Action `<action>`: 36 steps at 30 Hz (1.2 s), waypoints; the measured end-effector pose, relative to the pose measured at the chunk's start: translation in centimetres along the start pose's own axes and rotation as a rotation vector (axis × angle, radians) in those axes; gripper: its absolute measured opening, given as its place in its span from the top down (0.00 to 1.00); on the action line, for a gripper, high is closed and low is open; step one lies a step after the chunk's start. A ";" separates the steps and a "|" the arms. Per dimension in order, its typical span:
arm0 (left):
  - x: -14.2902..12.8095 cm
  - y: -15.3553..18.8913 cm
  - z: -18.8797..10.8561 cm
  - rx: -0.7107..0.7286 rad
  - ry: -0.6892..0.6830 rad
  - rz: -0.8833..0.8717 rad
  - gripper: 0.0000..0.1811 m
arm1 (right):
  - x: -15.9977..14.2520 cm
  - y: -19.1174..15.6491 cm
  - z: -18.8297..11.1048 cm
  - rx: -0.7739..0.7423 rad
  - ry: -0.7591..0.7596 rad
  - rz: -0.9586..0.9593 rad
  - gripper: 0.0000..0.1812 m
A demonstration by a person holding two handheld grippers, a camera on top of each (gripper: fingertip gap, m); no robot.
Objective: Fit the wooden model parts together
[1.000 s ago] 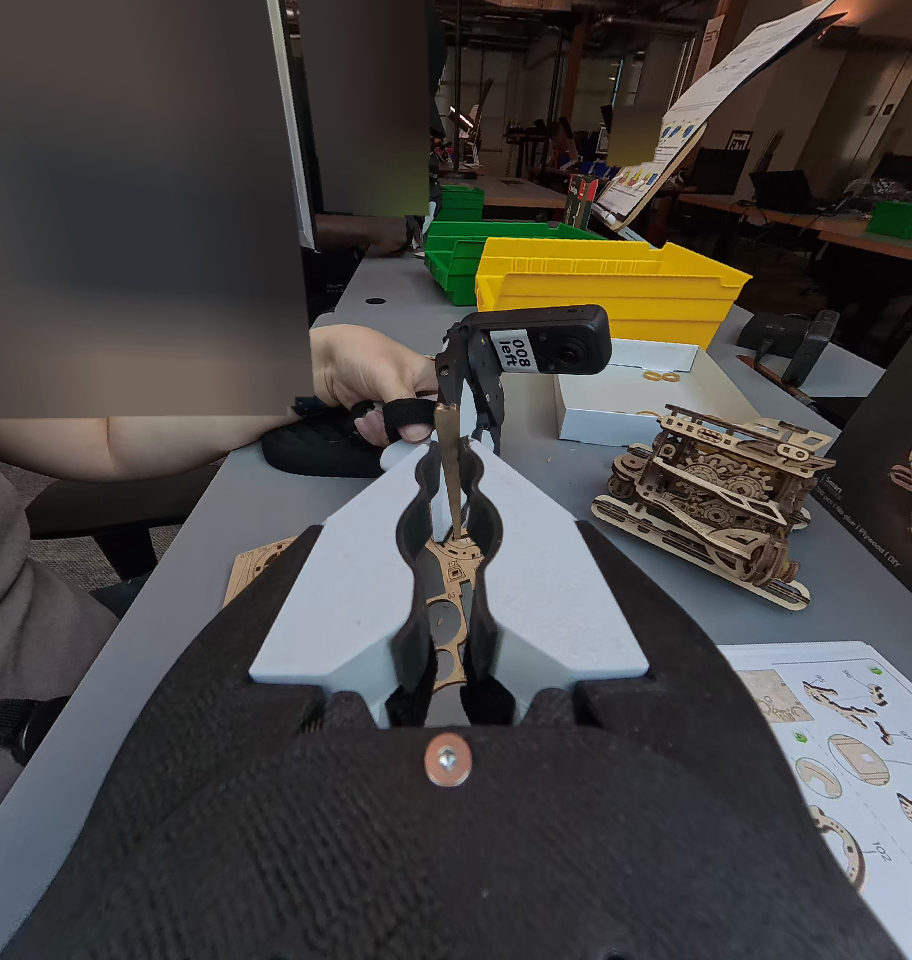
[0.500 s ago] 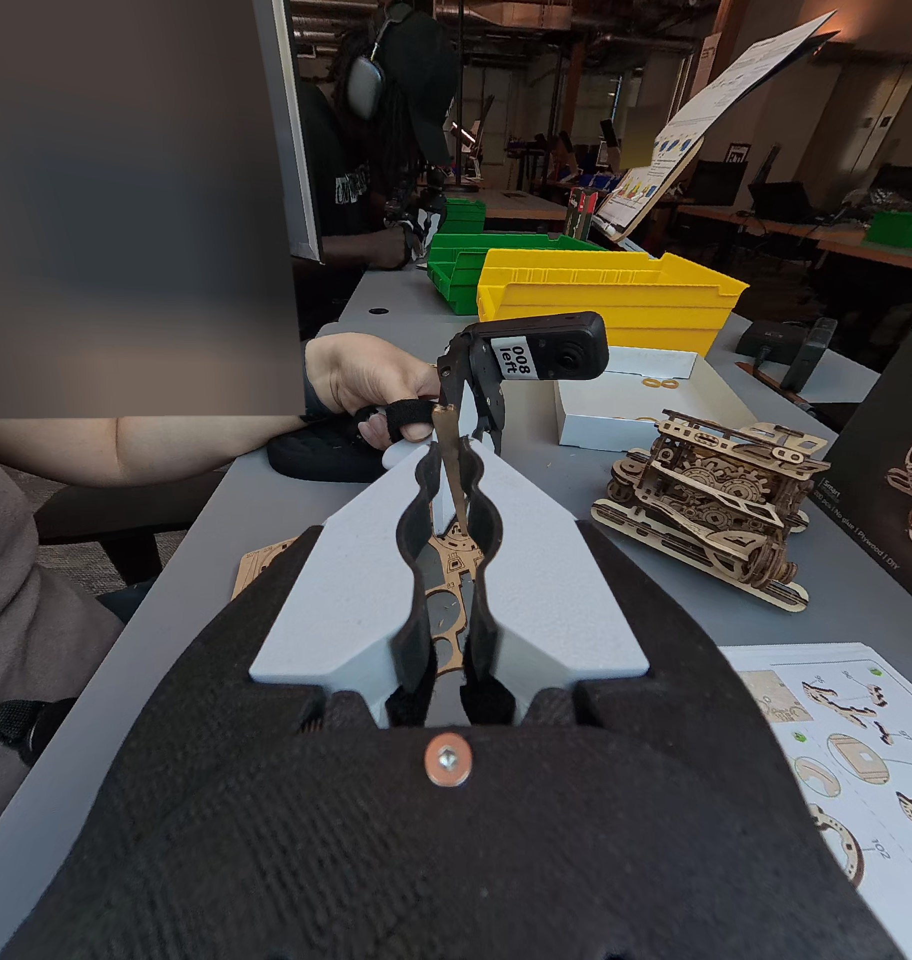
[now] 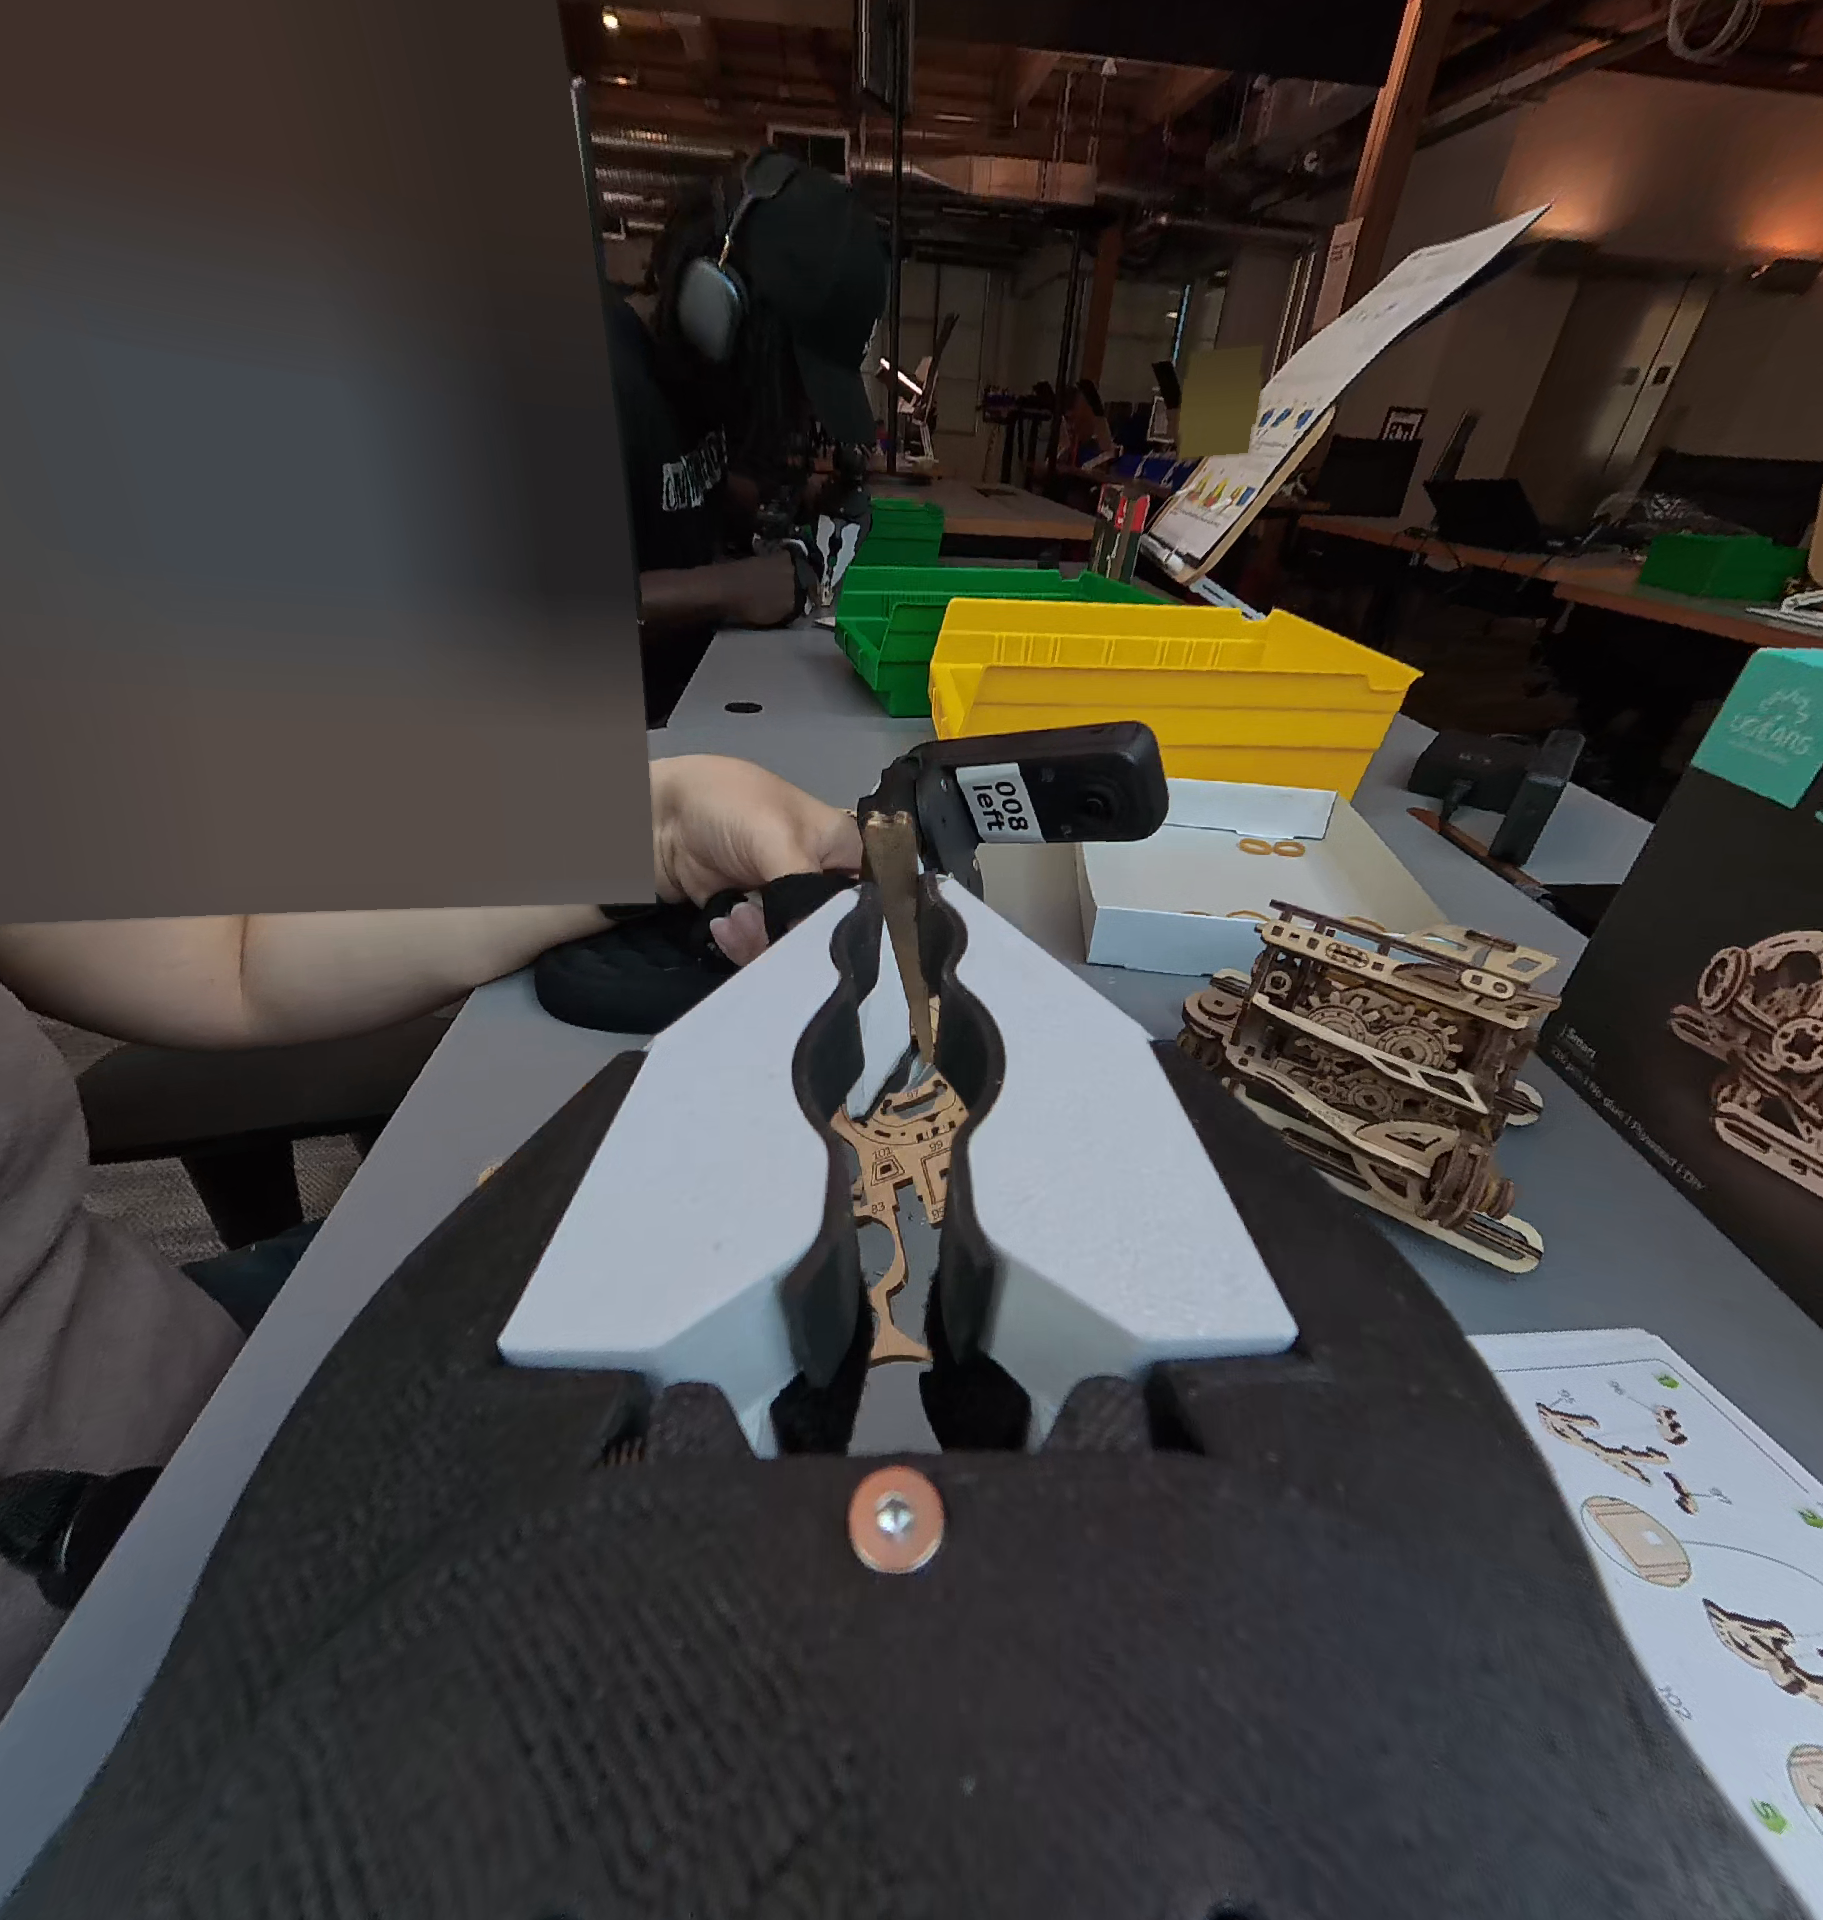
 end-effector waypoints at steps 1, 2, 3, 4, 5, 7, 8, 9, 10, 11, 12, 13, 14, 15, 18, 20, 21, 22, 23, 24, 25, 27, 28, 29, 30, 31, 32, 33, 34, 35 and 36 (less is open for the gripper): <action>-0.1 0.0 0.0 -0.002 -0.003 -0.001 1.00 | 0.8 0.1 -0.5 -0.005 0.029 0.006 0.97; -0.1 0.0 0.0 -0.002 -0.010 -0.004 1.00 | 1.8 0.3 -1.2 -0.014 0.066 0.011 0.97; -0.2 -0.1 0.1 0.003 -0.012 -0.005 1.00 | 3.0 0.5 -2.1 -0.030 0.104 0.013 0.97; -0.2 -0.1 0.1 0.008 -0.013 -0.004 1.00 | 4.1 1.0 -3.3 -0.056 0.134 0.009 0.97; -0.2 -0.1 0.1 0.008 -0.016 -0.002 1.00 | 5.0 1.6 -4.6 -0.086 0.135 0.002 0.97; -0.3 0.0 0.2 0.010 -0.026 0.011 1.00 | 5.1 3.6 -7.3 -0.152 0.016 0.043 0.97; -0.4 0.2 0.3 0.010 -0.039 0.026 1.00 | 4.5 4.6 -8.5 -0.181 -0.068 0.087 0.97; -0.6 0.3 0.4 0.008 -0.057 0.040 1.00 | 3.3 5.3 -9.4 -0.187 -0.184 0.153 0.97; -0.8 0.5 0.6 0.006 -0.073 0.049 1.00 | 1.9 5.9 -10.2 -0.198 -0.313 0.218 0.97; -0.9 0.5 0.7 0.009 -0.084 0.053 1.00 | 0.5 6.2 -10.7 -0.210 -0.440 0.253 0.97; -1.1 0.5 0.8 0.011 -0.098 0.060 1.00 | -0.6 6.3 -11.0 -0.229 -0.552 0.251 0.97; -1.3 0.7 0.8 0.007 -0.113 0.071 1.00 | -1.4 6.6 -11.0 -0.258 -0.637 0.220 0.97; -1.5 0.9 0.9 -0.002 -0.125 0.080 1.00 | -2.2 6.6 -10.7 -0.265 -0.718 0.196 0.97; -1.7 1.1 0.9 -0.014 -0.137 0.086 1.00 | -3.2 6.3 -10.2 -0.238 -0.813 0.207 0.97; -1.9 1.4 0.9 -0.032 -0.149 0.100 1.00 | -6.4 5.8 -8.5 -0.164 -1.063 0.245 0.97; -2.0 1.7 0.8 -0.057 -0.156 0.111 1.00 | -8.5 5.9 -7.4 -0.125 -1.208 0.240 0.97; -2.0 1.8 0.8 -0.065 -0.152 0.110 1.00 | -9.4 5.9 -6.8 -0.112 -1.255 0.233 0.97; -2.0 1.8 0.7 -0.065 -0.153 0.109 1.00 | -10.2 5.8 -6.3 -0.094 -1.289 0.235 0.97; -2.0 1.7 0.6 -0.064 -0.152 0.106 1.00 | -10.9 5.8 -5.7 -0.082 -1.308 0.243 0.96; -2.0 1.8 0.5 -0.066 -0.149 0.106 1.00 | -11.4 5.9 -5.3 -0.079 -1.312 0.248 0.96; -2.0 1.9 0.5 -0.067 -0.147 0.112 1.00 | -11.7 6.0 -5.1 -0.084 -1.311 0.256 0.93; -2.0 2.3 0.3 -0.068 -0.153 0.143 1.00 | -12.0 6.0 -4.9 -0.070 -1.284 0.267 0.85; -2.0 2.6 0.2 -0.071 -0.149 0.163 1.00 | -11.9 6.2 -4.7 -0.072 -1.248 0.257 0.86; -1.9 2.8 0.1 -0.074 -0.147 0.179 1.00 | -11.6 6.3 -4.4 -0.068 -1.193 0.257 0.86; -1.9 3.1 0.0 -0.075 -0.149 0.192 1.00 | -10.9 6.2 -3.9 -0.046 -1.119 0.271 0.86; -1.8 3.2 0.0 -0.071 -0.150 0.201 1.00 | -10.1 5.9 -3.3 -0.016 -1.034 0.299 0.86; -1.6 3.3 -0.1 -0.063 -0.150 0.204 1.00 | -9.0 5.5 -2.7 0.017 -0.950 0.342 0.85; -1.5 3.5 -0.1 -0.057 -0.156 0.208 1.00 | -7.7 5.1 -2.1 0.056 -0.867 0.395 0.84; -1.5 3.6 0.0 -0.052 -0.167 0.215 1.00 | -6.4 4.7 -1.5 0.101 -0.791 0.452 0.84; -1.3 3.8 0.1 -0.045 -0.176 0.222 1.00 | -5.1 4.3 -1.2 0.144 -0.731 0.504 0.84; -1.1 4.0 0.2 -0.034 -0.184 0.229 1.00 | -3.9 3.9 -0.9 0.185 -0.692 0.544 0.84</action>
Point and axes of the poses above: each gripper's, where its closed fingertips meet, z out along the fingers, x out of its top, y = z × x across the jaws, the point moved 3 cm from there along -z, back along the fingers
